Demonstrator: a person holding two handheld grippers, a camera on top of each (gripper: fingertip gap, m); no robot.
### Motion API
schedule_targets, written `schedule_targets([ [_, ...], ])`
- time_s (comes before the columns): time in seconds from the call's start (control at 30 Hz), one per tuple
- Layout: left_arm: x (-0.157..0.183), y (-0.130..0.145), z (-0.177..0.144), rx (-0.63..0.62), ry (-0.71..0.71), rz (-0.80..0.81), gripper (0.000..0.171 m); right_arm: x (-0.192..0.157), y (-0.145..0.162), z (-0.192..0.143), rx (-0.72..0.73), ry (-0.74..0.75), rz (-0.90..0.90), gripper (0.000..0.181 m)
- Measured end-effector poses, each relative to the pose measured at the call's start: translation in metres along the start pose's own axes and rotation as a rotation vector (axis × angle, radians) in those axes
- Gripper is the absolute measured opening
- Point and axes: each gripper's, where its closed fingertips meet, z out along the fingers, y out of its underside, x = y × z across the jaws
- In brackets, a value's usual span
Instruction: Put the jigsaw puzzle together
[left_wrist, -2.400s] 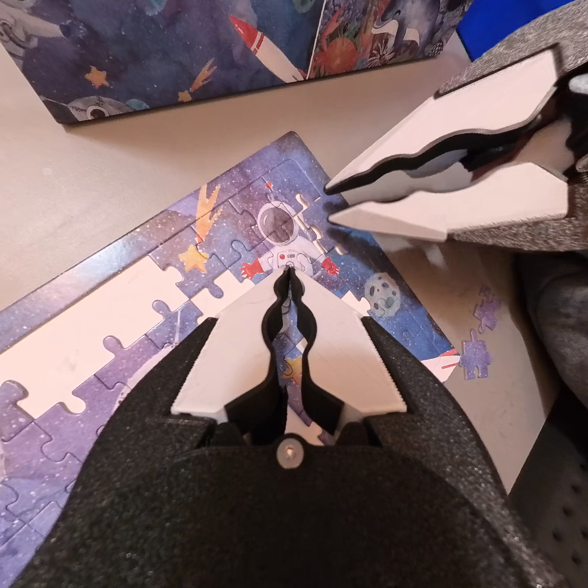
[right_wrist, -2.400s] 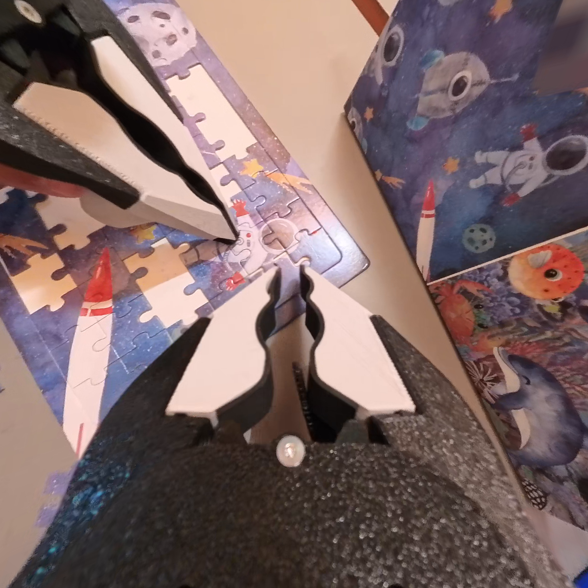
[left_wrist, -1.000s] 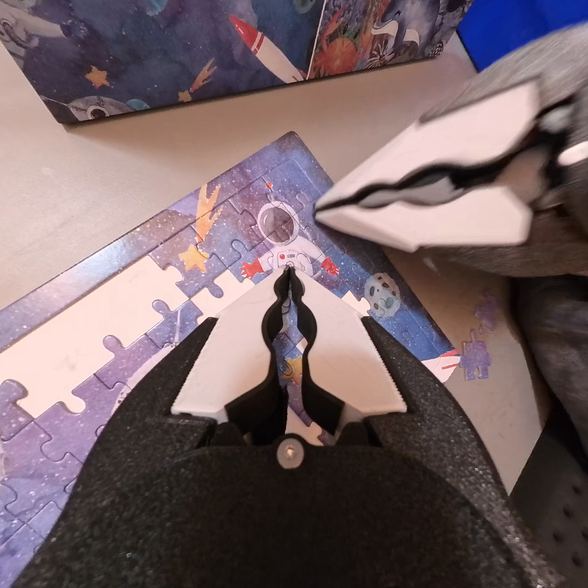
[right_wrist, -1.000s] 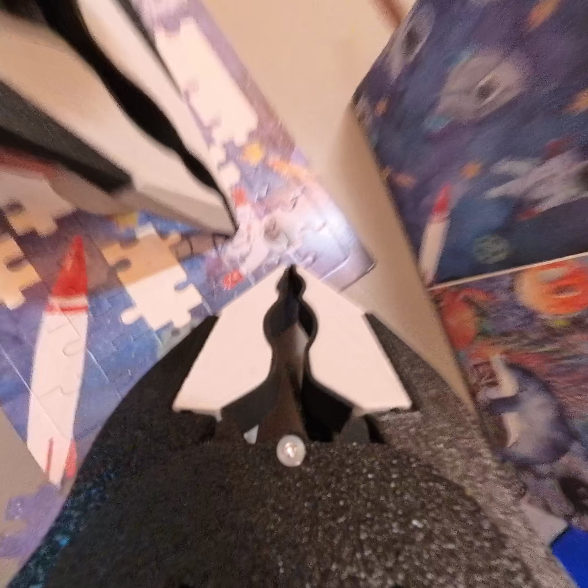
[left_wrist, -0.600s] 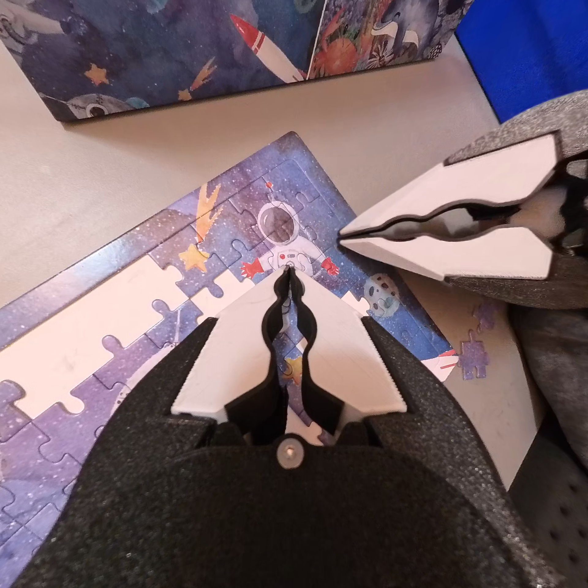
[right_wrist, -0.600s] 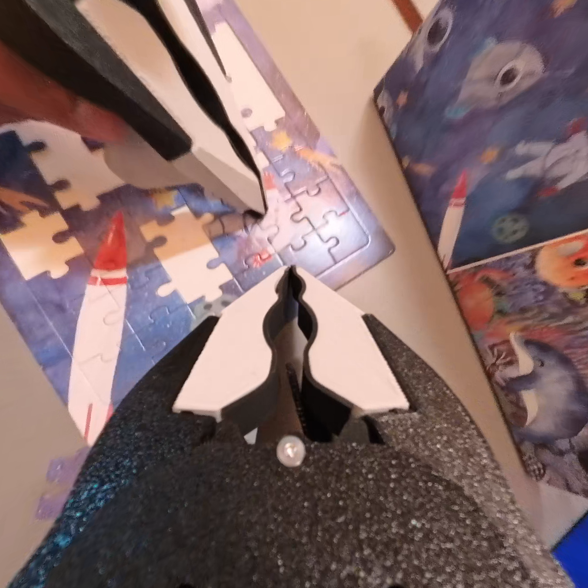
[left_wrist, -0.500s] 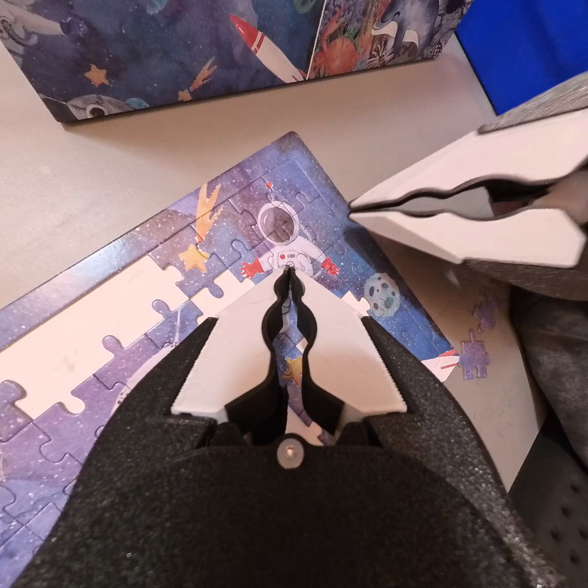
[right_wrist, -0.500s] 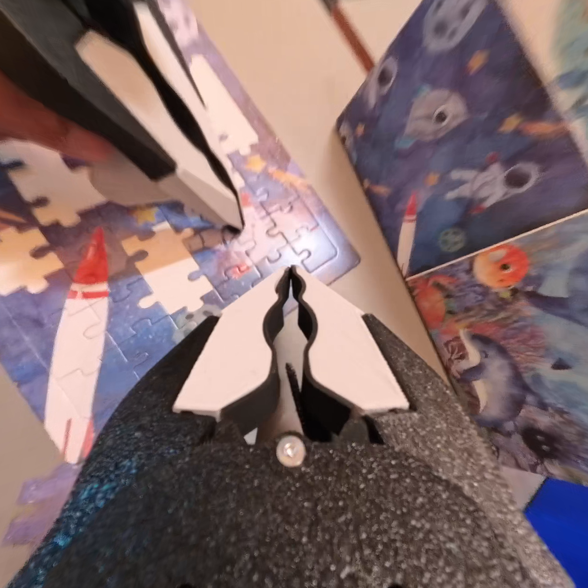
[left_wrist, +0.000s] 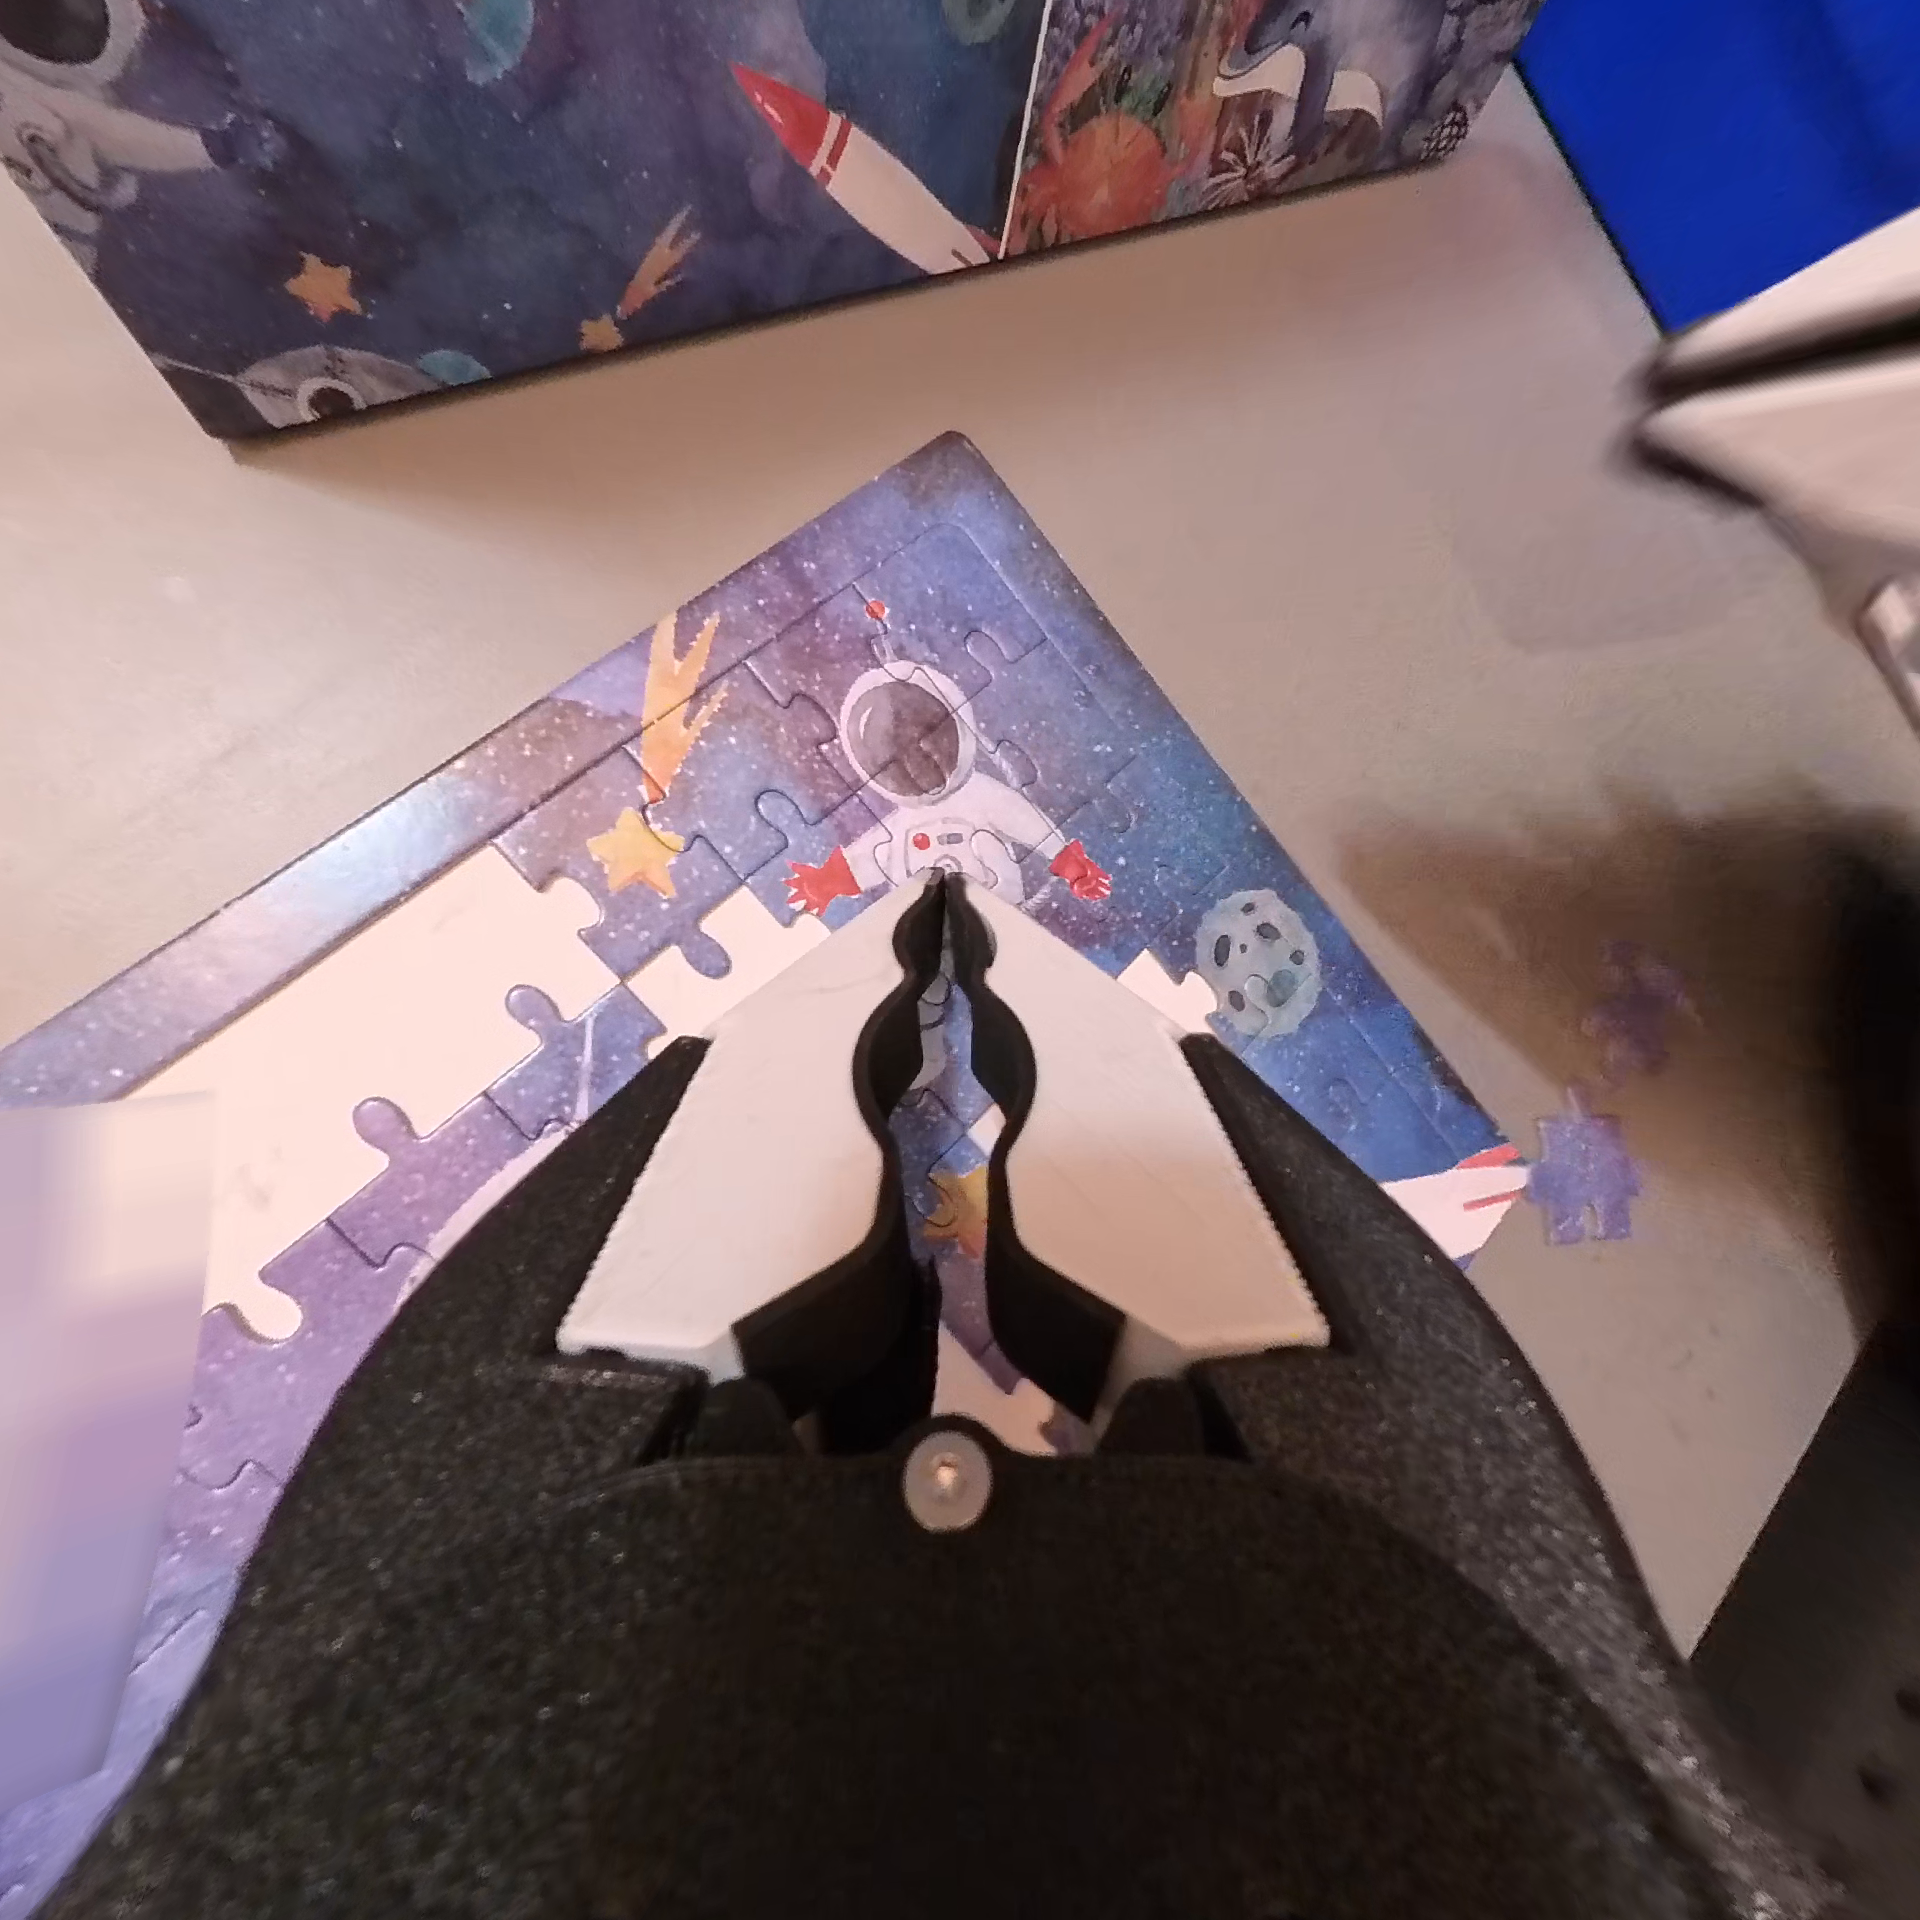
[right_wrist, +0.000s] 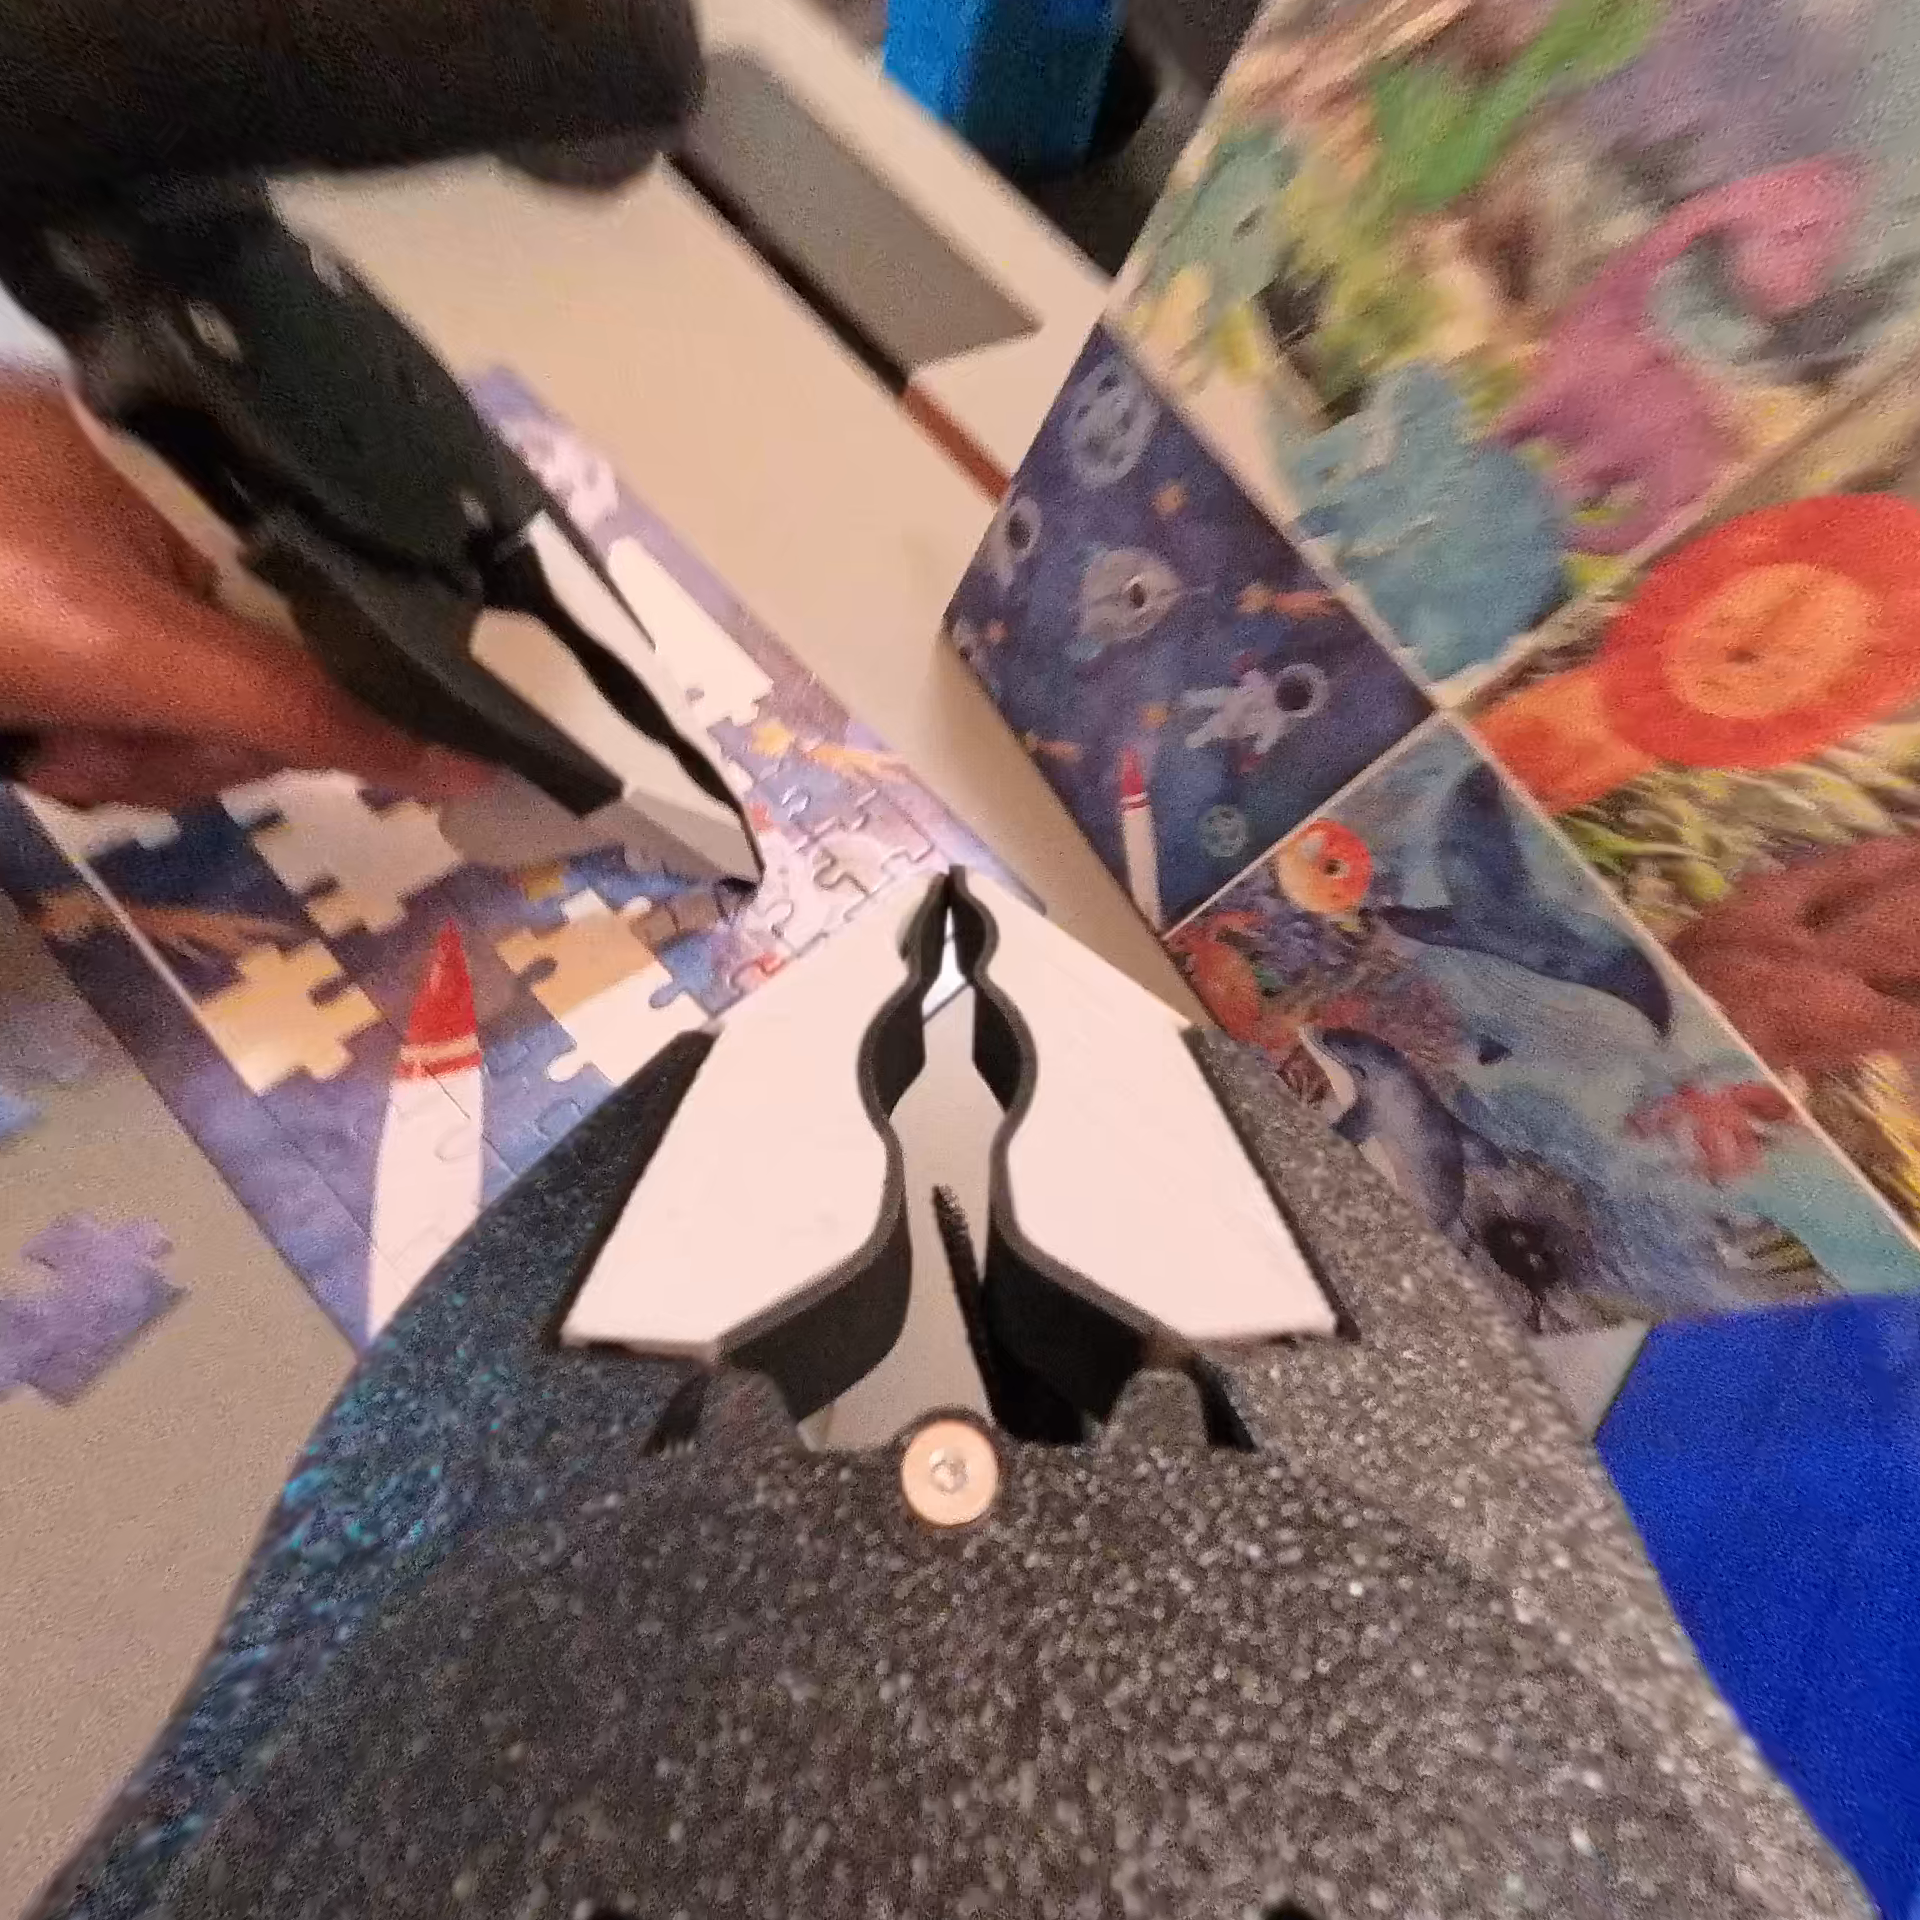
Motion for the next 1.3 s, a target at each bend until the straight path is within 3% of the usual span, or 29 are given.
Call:
schedule_targets([
  [0.1,0.020,-0.028,-0.027,0.155,0.083,-0.012,0.016,-0.001,0.001,-0.031,0.062,0.005,0.190,0.001],
  [0.2,0.027,-0.050,-0.082,0.305,0.104,-0.039,0.026,-0.031,0.043,-0.064,-0.077,-0.105,0.317,0.016],
  [0.27,0.029,-0.046,-0.122,0.363,0.087,-0.031,0.026,-0.051,0.080,-0.090,-0.199,-0.127,0.283,0.027],
  [0.33,0.024,-0.025,-0.158,0.381,0.001,0.026,0.026,-0.059,0.106,-0.113,-0.221,-0.056,0.235,0.033],
  [0.4,0.009,0.007,-0.194,0.384,-0.145,0.094,0.027,-0.069,0.111,-0.128,-0.148,-0.040,0.291,0.030],
  [0.5,-0.016,0.072,-0.242,0.398,-0.323,0.119,0.027,-0.074,0.113,-0.137,-0.055,-0.005,0.403,0.030],
  [0.57,-0.028,0.118,-0.261,0.417,-0.370,0.055,0.026,-0.071,0.131,-0.133,-0.135,0.051,0.389,0.032],
  [0.67,-0.026,0.168,-0.268,0.470,-0.319,-0.079,0.027,-0.068,0.144,-0.123,-0.215,0.095,0.332,0.038],
  [0.73,-0.024,0.185,-0.269,0.514,-0.304,-0.137,0.027,-0.072,0.144,-0.115,-0.204,0.085,0.332,0.038],
  [0.8,-0.024,0.191,-0.268,0.559,-0.286,-0.158,0.026,-0.070,0.147,-0.112,-0.221,0.105,0.305,0.036],
  [1.0,-0.032,0.208,-0.264,0.470,-0.369,-0.079,0.027,-0.067,0.152,-0.107,-0.244,0.104,0.317,0.034],
  [1.3,-0.025,0.212,-0.266,0.502,-0.338,-0.079,0.026,-0.078,0.152,-0.101,-0.267,0.074,0.223,0.034],
])
